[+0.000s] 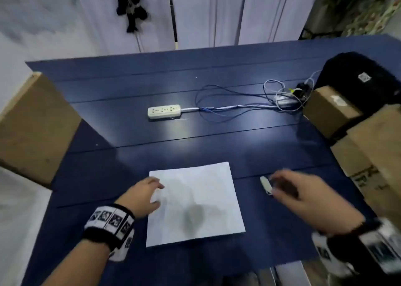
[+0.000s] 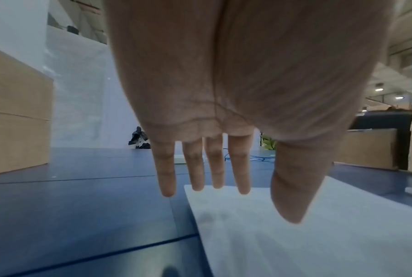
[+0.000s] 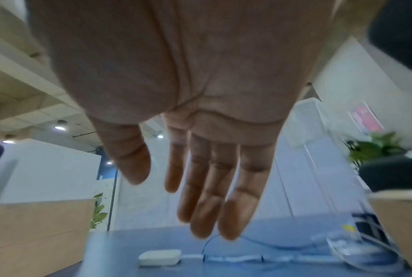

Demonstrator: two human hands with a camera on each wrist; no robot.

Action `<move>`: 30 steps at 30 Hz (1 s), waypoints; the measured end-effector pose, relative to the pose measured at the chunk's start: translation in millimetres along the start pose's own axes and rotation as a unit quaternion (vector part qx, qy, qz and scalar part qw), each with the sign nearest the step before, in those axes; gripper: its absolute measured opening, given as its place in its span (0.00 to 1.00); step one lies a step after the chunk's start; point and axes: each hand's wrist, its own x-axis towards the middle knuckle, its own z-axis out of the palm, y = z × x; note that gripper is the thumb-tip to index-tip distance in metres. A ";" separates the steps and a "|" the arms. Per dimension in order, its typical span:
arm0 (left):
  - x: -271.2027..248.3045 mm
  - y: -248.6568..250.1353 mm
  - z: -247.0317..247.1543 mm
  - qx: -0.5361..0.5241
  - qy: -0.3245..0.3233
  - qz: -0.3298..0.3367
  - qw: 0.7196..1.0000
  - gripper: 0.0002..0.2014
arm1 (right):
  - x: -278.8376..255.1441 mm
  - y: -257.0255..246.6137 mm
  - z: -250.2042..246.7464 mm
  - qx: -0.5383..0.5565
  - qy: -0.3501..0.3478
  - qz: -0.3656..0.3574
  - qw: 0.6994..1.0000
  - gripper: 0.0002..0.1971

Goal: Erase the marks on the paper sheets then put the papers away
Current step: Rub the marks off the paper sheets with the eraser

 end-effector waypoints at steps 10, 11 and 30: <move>32.0 -19.5 26.1 0.065 0.013 0.001 0.998 0.43 | 160.3 73.1 73.4 -0.266 -0.092 0.075 0.957 0.13; 32.4 -20.1 26.4 0.076 0.016 0.007 0.997 0.43 | 159.1 78.7 81.0 -0.273 -0.102 0.085 0.953 0.15; 23.5 -50.9 27.5 0.076 0.026 0.008 0.997 0.50 | 144.6 -39.4 140.3 -0.213 -0.027 -0.118 0.970 0.20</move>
